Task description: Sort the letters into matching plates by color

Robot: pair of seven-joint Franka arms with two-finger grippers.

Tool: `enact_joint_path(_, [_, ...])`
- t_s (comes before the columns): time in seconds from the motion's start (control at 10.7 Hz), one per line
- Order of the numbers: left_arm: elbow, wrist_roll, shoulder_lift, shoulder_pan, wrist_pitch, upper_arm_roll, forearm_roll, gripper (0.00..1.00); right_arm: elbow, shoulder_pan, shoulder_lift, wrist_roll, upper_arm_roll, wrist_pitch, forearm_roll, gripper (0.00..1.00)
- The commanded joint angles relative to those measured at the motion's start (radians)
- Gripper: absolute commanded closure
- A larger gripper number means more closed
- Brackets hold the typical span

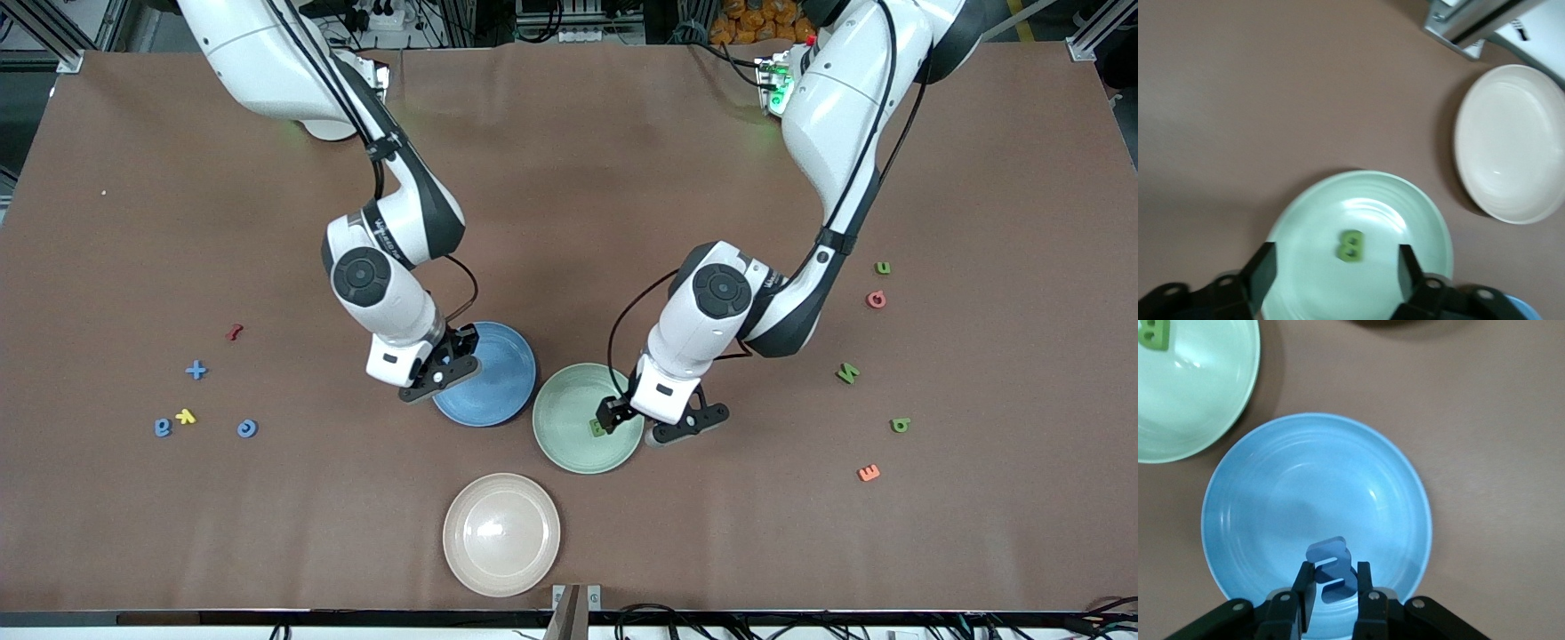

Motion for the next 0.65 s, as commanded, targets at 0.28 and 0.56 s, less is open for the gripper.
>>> enact_joint_path(0.28, [-0.052, 0.382, -0.024, 0.167, -0.090, 0.005, 0.130, 0.00, 0.034, -0.008, -0.004, 0.167, 0.025, -0.040, -0.013, 0.00])
enact_joint_path(0.56, [-0.223, 0.515, -0.143, 0.270, -0.137, -0.002, 0.129, 0.00, 0.032, -0.138, -0.078, 0.156, 0.006, -0.183, -0.021, 0.00])
